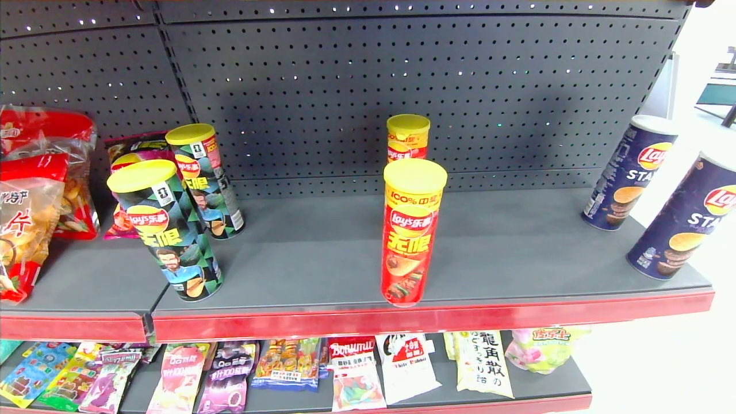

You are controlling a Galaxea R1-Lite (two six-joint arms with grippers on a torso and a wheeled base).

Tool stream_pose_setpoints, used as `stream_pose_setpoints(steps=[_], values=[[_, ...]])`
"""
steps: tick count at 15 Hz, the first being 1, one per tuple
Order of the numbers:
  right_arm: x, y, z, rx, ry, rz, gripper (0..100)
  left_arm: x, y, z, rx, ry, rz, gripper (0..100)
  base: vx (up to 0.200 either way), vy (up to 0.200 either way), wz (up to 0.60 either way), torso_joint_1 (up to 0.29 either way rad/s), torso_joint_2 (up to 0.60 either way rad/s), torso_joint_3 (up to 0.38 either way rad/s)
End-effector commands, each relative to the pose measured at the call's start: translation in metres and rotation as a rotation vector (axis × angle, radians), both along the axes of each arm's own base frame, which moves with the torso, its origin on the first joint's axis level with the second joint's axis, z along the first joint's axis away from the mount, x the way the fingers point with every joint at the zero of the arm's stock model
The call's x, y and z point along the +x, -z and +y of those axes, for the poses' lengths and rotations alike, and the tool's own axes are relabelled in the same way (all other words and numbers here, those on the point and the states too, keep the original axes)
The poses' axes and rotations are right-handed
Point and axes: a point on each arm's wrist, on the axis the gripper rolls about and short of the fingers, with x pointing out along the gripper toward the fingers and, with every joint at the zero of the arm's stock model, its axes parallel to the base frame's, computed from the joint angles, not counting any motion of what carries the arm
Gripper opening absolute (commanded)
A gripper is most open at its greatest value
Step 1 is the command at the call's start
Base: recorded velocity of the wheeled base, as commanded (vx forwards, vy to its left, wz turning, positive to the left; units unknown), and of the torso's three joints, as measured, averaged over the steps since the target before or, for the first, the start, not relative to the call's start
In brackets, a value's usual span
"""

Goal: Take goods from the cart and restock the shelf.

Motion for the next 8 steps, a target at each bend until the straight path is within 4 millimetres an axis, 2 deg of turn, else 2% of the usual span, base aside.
stream_pose_setpoints(steps=[1, 8], values=[[0.0001, 0.0, 0.0, -0.002, 0.0, 0.001, 100, 0.0, -0.0001, 0.0, 0.0, 0.0, -0.001, 100, 0.0, 0.0, 0.0, 0.0, 0.0, 0.0], [0.0001, 0.0, -0.0001, 0.003, 0.003, 0.001, 100, 0.0, -0.0001, 0.0, 0.0, 0.0, -0.001, 100, 0.0, 0.0, 0.0, 0.0, 0.0, 0.0]])
